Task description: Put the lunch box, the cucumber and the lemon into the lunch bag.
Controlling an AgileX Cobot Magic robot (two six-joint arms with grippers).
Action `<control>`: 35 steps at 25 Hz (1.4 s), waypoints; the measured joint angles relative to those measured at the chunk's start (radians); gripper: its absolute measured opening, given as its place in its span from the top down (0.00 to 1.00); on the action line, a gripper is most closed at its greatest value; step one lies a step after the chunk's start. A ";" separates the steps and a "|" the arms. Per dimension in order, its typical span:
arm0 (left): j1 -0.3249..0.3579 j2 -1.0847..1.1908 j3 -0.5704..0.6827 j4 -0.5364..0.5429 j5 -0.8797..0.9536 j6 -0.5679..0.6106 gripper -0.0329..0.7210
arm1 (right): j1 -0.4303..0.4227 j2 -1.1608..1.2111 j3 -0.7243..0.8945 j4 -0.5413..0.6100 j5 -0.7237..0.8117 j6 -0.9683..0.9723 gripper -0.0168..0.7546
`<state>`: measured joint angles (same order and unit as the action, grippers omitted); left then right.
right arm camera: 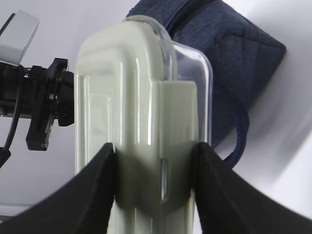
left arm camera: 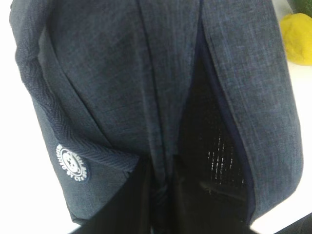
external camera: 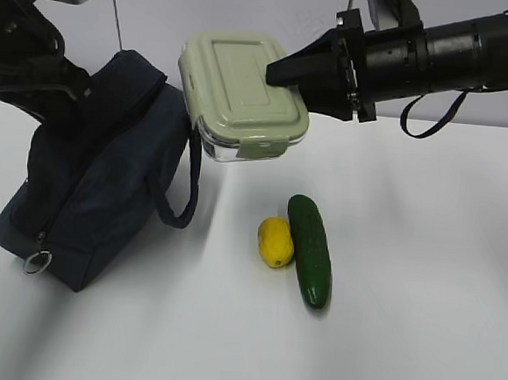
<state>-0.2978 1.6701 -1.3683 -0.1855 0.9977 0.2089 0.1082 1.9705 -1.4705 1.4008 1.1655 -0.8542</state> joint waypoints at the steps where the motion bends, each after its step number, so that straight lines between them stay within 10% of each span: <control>1: 0.000 0.000 0.000 -0.002 0.000 -0.002 0.93 | 0.006 0.000 0.000 0.002 0.000 0.000 0.52; 35: -0.038 -0.047 -0.035 -0.148 -0.008 -0.004 0.93 | 0.043 0.052 -0.002 -0.050 0.008 -0.054 0.52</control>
<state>-0.3363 1.6233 -1.4031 -0.3337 0.9899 0.2051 0.1507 2.0230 -1.4721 1.3508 1.1737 -0.9085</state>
